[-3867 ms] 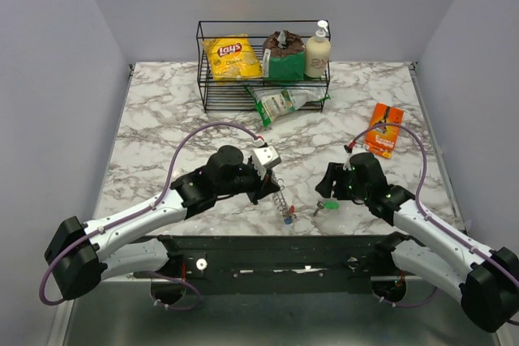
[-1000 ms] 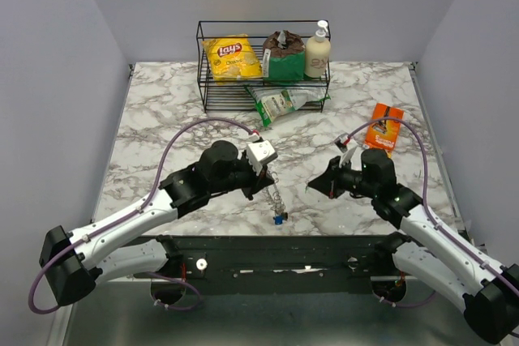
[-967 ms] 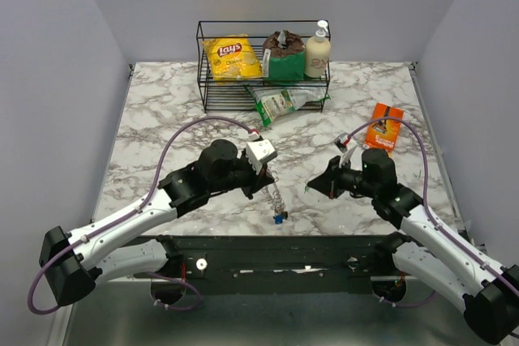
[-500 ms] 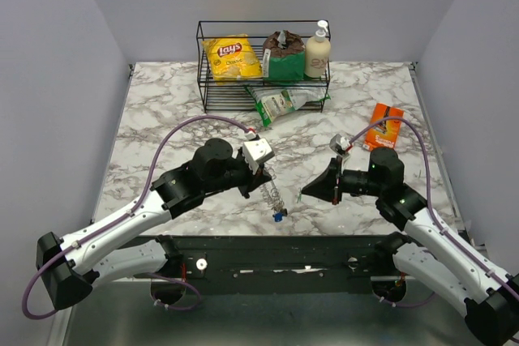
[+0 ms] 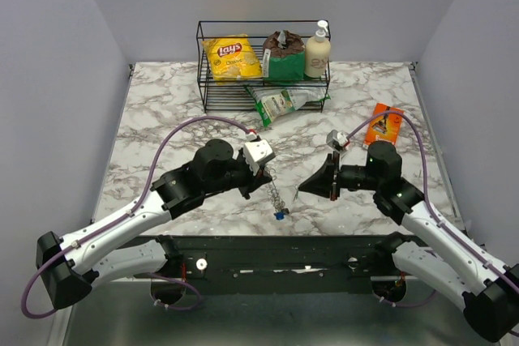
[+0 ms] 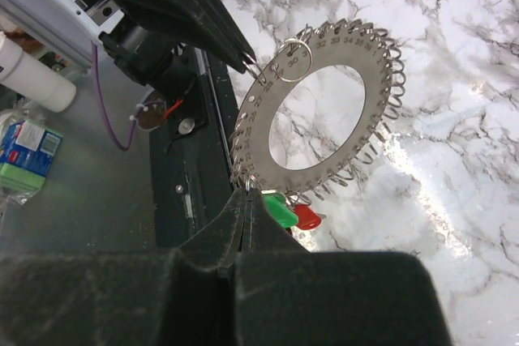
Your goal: Put the keys on the keyring
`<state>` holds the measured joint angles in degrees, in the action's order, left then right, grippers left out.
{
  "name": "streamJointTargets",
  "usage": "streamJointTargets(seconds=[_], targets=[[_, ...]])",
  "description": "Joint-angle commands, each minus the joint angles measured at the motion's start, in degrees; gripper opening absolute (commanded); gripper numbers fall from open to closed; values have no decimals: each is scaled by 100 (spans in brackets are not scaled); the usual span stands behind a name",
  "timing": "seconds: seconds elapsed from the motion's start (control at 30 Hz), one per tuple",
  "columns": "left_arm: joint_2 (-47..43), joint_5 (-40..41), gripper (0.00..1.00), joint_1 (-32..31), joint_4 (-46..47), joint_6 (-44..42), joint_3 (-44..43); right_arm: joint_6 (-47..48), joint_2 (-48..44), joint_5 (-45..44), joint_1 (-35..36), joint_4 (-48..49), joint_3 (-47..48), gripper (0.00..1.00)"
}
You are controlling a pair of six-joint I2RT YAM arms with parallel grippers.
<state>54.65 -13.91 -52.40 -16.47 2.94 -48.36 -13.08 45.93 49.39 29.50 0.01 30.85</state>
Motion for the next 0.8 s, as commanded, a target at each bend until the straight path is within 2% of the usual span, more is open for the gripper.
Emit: streamJointTargets(seconds=[0.0, 0.47, 0.77], targets=[[37, -6, 0, -60, 30, -83, -156, 209, 178, 177, -5, 210, 429, 1], [-34, 29, 0, -68, 39, -136, -130, 965, 1224, 432, 469, -370, 1300, 1], [-16, 11, 0, -68, 12, -136, -147, 1053, 1137, 54, 654, -467, 1318, 1]])
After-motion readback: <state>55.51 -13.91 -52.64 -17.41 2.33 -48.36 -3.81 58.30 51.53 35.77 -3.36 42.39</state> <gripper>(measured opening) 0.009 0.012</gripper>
